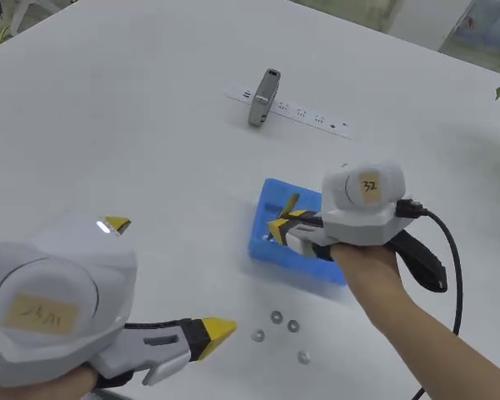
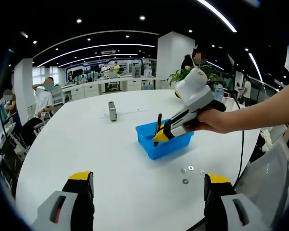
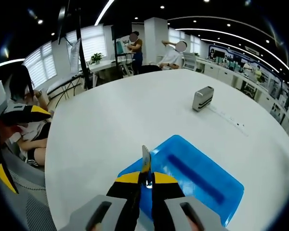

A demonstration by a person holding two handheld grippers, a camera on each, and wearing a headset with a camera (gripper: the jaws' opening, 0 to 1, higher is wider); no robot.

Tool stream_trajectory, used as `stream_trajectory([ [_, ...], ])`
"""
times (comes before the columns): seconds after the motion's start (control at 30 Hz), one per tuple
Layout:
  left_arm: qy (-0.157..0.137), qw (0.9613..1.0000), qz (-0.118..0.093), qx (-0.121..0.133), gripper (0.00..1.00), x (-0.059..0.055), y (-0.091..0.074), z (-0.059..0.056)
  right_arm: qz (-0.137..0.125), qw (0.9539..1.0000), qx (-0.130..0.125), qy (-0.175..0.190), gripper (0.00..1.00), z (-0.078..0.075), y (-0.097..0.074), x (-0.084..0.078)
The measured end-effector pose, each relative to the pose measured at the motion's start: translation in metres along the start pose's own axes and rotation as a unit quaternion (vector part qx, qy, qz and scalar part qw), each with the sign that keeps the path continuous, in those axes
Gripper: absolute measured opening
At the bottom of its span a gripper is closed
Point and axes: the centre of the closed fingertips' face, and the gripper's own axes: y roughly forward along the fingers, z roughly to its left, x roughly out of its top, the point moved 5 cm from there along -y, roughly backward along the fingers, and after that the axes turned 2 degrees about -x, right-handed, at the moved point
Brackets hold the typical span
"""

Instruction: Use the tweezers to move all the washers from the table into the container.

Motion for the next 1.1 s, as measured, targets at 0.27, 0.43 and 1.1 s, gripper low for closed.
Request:
stream_trajectory([
  [0.27, 0.007, 0.9999, 0.001, 0.007, 0.97, 0.002, -0.002, 0.003, -0.010, 0.9999, -0.003, 0.002, 0.04, 0.002, -0.010, 0.006],
  [0.43, 0.009, 0.9999, 0.001, 0.008, 0.98, 0.002, -0.002, 0.003, -0.047, 0.9988, -0.008, 0.003, 0.04, 0.004, -0.029, 0.020],
  [1.1, 0.016, 0.9999, 0.001, 0.007, 0.98, 0.003, -0.004, 0.000, -0.087, 0.9961, 0.010, 0.011, 0.04, 0.038, -0.082, 0.019],
])
